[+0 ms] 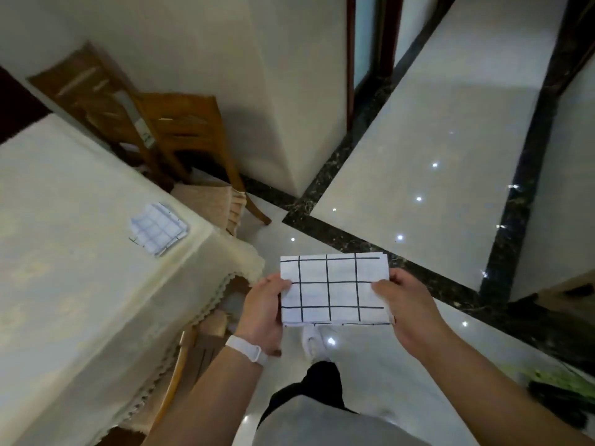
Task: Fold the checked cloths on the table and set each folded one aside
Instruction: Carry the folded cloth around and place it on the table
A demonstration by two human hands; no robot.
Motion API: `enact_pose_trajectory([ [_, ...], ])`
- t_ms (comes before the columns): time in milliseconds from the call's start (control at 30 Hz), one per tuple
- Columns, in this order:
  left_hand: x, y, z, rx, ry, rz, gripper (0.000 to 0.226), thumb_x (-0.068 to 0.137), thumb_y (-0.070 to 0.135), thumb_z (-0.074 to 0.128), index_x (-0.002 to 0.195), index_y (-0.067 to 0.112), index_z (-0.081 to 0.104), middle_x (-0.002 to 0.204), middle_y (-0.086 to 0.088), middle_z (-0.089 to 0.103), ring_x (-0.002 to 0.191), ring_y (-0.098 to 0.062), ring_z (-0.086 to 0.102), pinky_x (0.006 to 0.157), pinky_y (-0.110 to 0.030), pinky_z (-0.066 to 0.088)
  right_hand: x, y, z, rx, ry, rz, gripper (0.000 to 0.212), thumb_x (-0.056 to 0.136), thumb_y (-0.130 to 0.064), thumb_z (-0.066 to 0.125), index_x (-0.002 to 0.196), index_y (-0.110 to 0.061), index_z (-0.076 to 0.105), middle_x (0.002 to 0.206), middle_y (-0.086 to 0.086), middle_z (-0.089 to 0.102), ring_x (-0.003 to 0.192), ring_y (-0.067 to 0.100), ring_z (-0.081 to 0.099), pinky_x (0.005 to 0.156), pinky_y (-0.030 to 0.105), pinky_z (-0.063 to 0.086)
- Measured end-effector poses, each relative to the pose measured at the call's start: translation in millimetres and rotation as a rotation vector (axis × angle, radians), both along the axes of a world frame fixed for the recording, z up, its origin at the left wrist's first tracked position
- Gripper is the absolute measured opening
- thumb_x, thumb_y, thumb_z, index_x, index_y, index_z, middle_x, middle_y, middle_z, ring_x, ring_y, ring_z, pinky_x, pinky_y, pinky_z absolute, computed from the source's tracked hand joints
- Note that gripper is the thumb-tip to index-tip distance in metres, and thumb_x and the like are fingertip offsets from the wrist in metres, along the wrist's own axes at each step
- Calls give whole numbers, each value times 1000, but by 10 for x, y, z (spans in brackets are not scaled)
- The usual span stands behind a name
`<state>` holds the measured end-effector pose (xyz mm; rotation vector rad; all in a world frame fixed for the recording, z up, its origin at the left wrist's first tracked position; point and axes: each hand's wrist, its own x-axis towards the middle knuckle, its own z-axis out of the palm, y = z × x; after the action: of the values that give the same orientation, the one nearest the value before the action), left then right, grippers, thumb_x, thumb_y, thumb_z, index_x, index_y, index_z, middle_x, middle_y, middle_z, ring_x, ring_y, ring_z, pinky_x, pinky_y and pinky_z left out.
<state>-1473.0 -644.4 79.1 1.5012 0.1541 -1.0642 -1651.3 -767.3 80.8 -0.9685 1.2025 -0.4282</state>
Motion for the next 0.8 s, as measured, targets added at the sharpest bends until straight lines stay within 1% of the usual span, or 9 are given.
enact_pose_trajectory([
  [100,388,-172,-91,9,24,20,48,78,12,61,123,-4,55,114,-28,65,104,-45,64,87,-65,50,414,-228,24,-25,20,21,17,87,-1,59,96,-12,69,91,9,75,91,31,70,85,52,56],
  [167,700,-294,-151,-19,37,44,38,83,9,58,120,-4,56,113,-28,66,100,-44,65,84,-61,53,730,-374,83,-48,21,46,17,88,1,57,96,-9,68,91,11,74,88,31,70,78,46,57],
  [267,1144,-471,-140,-63,78,86,15,89,5,54,102,5,60,102,-22,71,89,-38,69,77,-52,57,1252,-565,171,-96,41,88,16,88,2,55,96,-8,66,92,12,72,84,29,68,70,37,52],
  [333,1432,-520,-121,-75,88,99,11,89,4,53,97,8,59,103,-21,71,94,-40,67,80,-53,56,1602,-670,213,-128,52,127,16,87,1,56,93,-9,67,93,13,71,84,29,67,71,39,53],
  [367,1590,-538,-110,-89,80,101,12,90,4,52,98,8,60,105,-21,71,98,-40,66,83,-55,54,1788,-720,233,-139,54,141,16,86,-1,57,91,-12,67,93,13,71,85,31,67,73,44,55],
  [433,1879,-549,-89,-110,75,121,19,91,4,50,105,6,62,107,-22,70,102,-41,65,88,-58,52,2142,-793,258,-158,63,174,16,83,-5,59,86,-16,69,92,12,72,90,36,67,83,55,54],
  [500,2088,-491,-58,-113,81,169,24,90,6,50,111,3,63,105,-22,71,99,-40,67,87,-58,53,2463,-799,285,-195,86,227,15,83,-5,60,88,-16,70,93,12,73,93,38,67,88,58,53],
  [667,2559,-251,-107,-132,58,341,29,85,3,49,110,-4,63,107,-28,68,96,-45,65,73,-49,55,3148,-755,301,-249,128,398,15,87,-3,59,93,-14,67,92,11,72,90,35,67,84,51,55],
  [800,2786,-159,-156,-147,83,479,29,84,4,50,108,1,67,105,-25,70,93,-42,67,77,-56,55,3689,-771,266,-265,144,538,16,89,-2,57,93,-14,66,95,12,71,89,31,67,83,49,56],
])
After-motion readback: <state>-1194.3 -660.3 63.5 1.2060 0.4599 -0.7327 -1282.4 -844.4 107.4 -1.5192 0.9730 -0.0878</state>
